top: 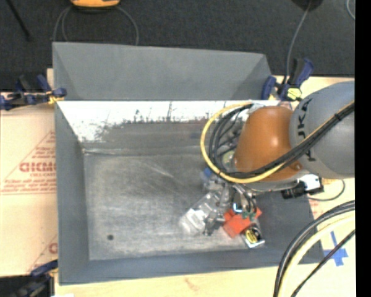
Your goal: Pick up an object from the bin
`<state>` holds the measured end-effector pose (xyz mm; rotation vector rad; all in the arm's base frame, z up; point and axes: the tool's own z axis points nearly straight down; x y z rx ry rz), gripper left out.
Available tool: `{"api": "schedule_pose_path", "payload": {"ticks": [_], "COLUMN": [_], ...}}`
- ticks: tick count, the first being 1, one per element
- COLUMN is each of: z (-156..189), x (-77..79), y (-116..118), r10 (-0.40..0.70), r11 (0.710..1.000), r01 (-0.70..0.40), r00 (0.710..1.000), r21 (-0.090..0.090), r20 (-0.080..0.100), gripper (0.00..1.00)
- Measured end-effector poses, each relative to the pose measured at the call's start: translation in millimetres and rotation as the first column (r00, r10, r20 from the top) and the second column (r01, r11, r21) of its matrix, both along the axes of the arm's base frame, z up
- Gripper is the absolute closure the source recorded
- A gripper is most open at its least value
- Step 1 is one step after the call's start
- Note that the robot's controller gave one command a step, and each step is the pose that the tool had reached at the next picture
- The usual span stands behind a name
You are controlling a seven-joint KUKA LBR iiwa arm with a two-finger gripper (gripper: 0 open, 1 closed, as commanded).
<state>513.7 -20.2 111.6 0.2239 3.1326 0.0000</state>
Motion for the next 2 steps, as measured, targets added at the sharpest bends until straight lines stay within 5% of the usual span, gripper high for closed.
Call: {"api": "schedule_pose_path", "payload": {"ticks": [1,2], "z": [-35.7,-35.4], "x": [3.1,-0.8], "y": [8.4,-33.6], "r10": [-0.013,-0.098], "r11": [1.0,0.995], "r01": [0.013,0.098], "r00": [1.0,0.995], "r21": [0.004,0.006], "r20": [0.01,0.016], "gripper": [0.0,0.0]}}
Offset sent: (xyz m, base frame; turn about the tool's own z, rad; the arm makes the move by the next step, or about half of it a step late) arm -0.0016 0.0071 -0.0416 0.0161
